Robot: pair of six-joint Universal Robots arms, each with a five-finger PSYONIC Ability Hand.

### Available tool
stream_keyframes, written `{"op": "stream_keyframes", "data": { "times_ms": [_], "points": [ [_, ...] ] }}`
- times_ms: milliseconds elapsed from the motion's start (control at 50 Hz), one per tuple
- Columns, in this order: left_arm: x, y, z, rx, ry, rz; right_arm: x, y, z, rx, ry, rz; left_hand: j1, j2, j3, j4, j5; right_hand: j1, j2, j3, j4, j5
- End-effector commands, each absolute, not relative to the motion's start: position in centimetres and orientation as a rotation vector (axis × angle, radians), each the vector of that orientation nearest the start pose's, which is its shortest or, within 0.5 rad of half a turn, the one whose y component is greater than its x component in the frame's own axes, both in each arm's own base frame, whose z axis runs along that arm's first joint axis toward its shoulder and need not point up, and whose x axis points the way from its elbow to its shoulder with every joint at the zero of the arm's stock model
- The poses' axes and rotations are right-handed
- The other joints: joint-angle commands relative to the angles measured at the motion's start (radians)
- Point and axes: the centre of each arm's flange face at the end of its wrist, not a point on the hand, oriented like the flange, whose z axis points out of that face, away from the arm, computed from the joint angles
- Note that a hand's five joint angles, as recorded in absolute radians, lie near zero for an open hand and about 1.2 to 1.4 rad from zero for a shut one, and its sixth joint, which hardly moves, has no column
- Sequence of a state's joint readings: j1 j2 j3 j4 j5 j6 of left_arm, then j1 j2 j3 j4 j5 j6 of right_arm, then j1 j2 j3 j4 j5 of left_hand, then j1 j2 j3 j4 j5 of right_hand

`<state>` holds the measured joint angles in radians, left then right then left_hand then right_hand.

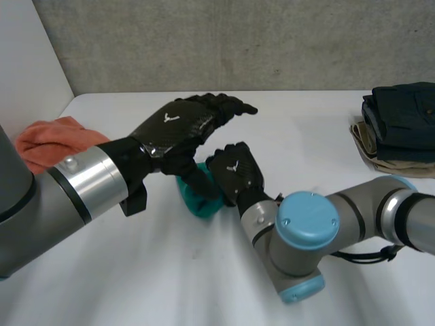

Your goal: Fold the laundry.

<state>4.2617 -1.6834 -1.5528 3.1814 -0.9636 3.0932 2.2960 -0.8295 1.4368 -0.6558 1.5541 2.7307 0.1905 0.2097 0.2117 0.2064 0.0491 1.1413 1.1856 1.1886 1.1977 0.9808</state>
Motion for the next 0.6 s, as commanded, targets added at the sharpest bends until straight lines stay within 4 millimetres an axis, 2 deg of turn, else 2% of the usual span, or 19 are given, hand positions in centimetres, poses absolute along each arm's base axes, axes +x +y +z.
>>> {"op": "stream_keyframes", "data": {
  "times_ms": [20, 80, 100, 120, 140, 180, 200, 260, 280, 320, 340, 380, 400, 460, 480, 540, 560, 600],
  "points": [
    [-29.6, -20.7, 30.7, -0.824, -1.591, 1.566, 37.4, -29.1, 20.8, -0.862, 1.577, -2.301, -0.016, -0.035, -0.037, -0.032, -0.049, 0.255, 0.211, 0.208, 0.199, 0.241],
    [-29.4, -20.9, 32.3, -0.793, -1.552, 1.616, 35.8, -31.4, 24.7, -0.722, 1.500, -2.404, -0.016, -0.035, -0.037, -0.032, -0.049, 0.255, 0.211, 0.208, 0.199, 0.241],
    [-29.4, -20.9, 32.6, -0.782, -1.545, 1.628, 34.2, -33.2, 27.1, -0.621, 1.455, -2.473, -0.016, -0.035, -0.037, -0.032, -0.049, 0.255, 0.211, 0.208, 0.199, 0.241],
    [-29.3, -21.1, 32.9, -0.771, -1.538, 1.642, 33.7, -33.7, 28.0, -0.588, 1.432, -2.499, -0.016, -0.035, -0.037, -0.032, -0.049, 0.255, 0.211, 0.208, 0.199, 0.241],
    [-29.2, -21.2, 33.5, -0.750, -1.522, 1.668, 32.0, -35.3, 29.8, -0.504, 1.395, -2.560, -0.016, -0.035, -0.037, -0.032, -0.049, 0.255, 0.211, 0.208, 0.199, 0.241],
    [-29.2, -21.3, 34.0, -0.729, -1.510, 1.689, 29.7, -37.2, 31.3, -0.427, 1.366, -2.622, -0.016, -0.035, -0.037, -0.032, -0.049, 0.255, 0.211, 0.208, 0.199, 0.241],
    [-29.2, -21.4, 34.3, -0.711, -1.497, 1.702, 27.6, -38.7, 32.2, -0.371, 1.350, -2.671, -0.016, -0.035, -0.037, -0.032, -0.049, 0.255, 0.211, 0.208, 0.199, 0.241],
    [-29.2, -21.4, 34.5, -0.688, -1.485, 1.701, 24.0, -41.3, 32.8, -0.296, 1.347, -2.742, -0.016, -0.035, -0.037, -0.032, -0.049, 0.255, 0.211, 0.208, 0.199, 0.241],
    [-29.3, -21.4, 34.4, -0.688, -1.486, 1.696, 21.8, -42.7, 32.6, -0.266, 1.358, -2.769, -0.016, -0.035, -0.037, -0.032, -0.049, 0.255, 0.211, 0.208, 0.199, 0.241],
    [-29.4, -21.3, 34.2, -0.687, -1.488, 1.686, 19.6, -44.2, 31.7, -0.255, 1.379, -2.787, -0.016, -0.035, -0.037, -0.032, -0.049, 0.255, 0.211, 0.208, 0.199, 0.241],
    [-29.5, -21.2, 33.8, -0.687, -1.496, 1.672, 17.6, -45.6, 30.7, -0.261, 1.396, -2.796, -0.016, -0.035, -0.037, -0.032, -0.049, 0.255, 0.211, 0.208, 0.199, 0.241],
    [-29.7, -21.1, 33.3, -0.692, -1.507, 1.656, 15.3, -47.0, 29.0, -0.272, 1.431, -2.797, -0.016, -0.035, -0.037, -0.032, -0.049, 0.255, 0.211, 0.208, 0.199, 0.241],
    [-29.9, -20.8, 32.7, -0.696, -1.519, 1.635, 13.3, -48.2, 27.0, -0.282, 1.481, -2.790, -0.016, -0.035, -0.037, -0.032, -0.049, 0.255, 0.211, 0.208, 0.199, 0.241],
    [-30.4, -20.4, 31.5, -0.710, -1.533, 1.603, 10.3, -49.8, 23.8, -0.318, 1.537, -2.772, -0.016, -0.035, -0.037, -0.032, -0.049, 0.255, 0.211, 0.208, 0.199, 0.241],
    [-30.5, -20.4, 31.2, -0.713, -1.538, 1.595, 8.6, -50.6, 21.3, -0.353, 1.572, -2.759, -0.016, -0.035, -0.037, -0.032, -0.049, 0.255, 0.211, 0.208, 0.199, 0.241],
    [-31.0, -20.0, 30.1, -0.729, -1.549, 1.565, 6.4, -51.4, 17.4, -0.418, 1.623, -2.728, -0.016, -0.035, -0.037, -0.032, -0.049, 0.255, 0.211, 0.208, 0.199, 0.241],
    [-31.2, -19.9, 29.9, -0.733, -1.549, 1.560, 5.1, -51.7, 15.1, -0.456, 1.661, -2.703, -0.016, -0.035, -0.037, -0.032, -0.049, 0.255, 0.211, 0.208, 0.199, 0.241],
    [-31.3, -19.8, 29.4, -0.740, -1.557, 1.549, 4.2, -51.7, 13.0, -0.493, 1.710, -2.663, -0.016, -0.035, -0.037, -0.032, -0.049, 0.255, 0.211, 0.208, 0.199, 0.241]
  ]
}}
